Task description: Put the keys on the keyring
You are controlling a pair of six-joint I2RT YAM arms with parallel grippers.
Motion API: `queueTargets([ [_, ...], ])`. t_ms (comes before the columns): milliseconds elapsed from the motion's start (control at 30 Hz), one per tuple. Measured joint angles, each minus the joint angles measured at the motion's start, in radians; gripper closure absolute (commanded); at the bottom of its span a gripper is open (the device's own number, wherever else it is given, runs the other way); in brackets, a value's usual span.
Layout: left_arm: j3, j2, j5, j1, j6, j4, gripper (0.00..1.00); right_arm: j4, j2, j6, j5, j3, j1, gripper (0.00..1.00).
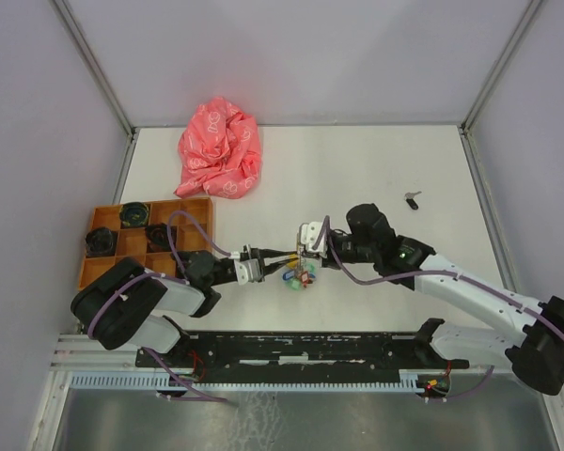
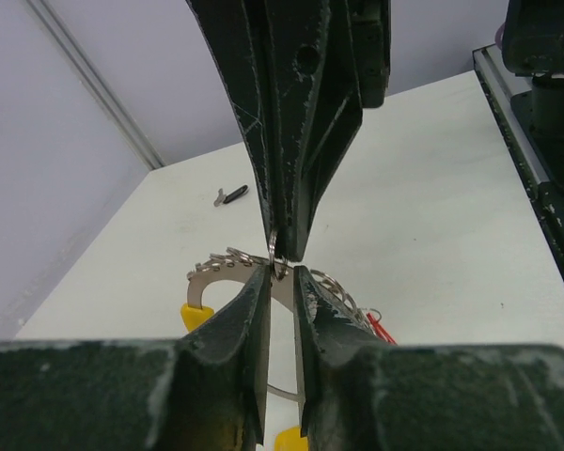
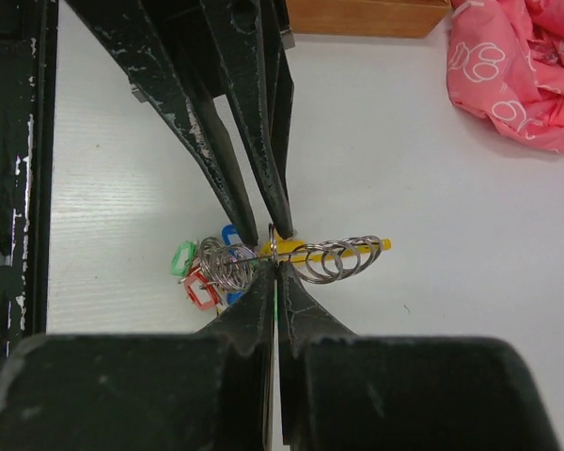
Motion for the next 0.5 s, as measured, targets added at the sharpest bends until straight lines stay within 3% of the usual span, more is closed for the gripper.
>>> queueTargets([
  [200, 0.002, 0.0, -0.008, 0.001, 0.001, -0.008, 0.65, -0.353, 0.098, -0.037, 0.092, 0.261, 0.016, 0.99],
  [500, 0.012, 0.019, -0.02, 0.001, -0.002, -0.002, 0.64, -0.883, 0.43, -0.044, 0.367, 0.737, 0.126, 0.99],
])
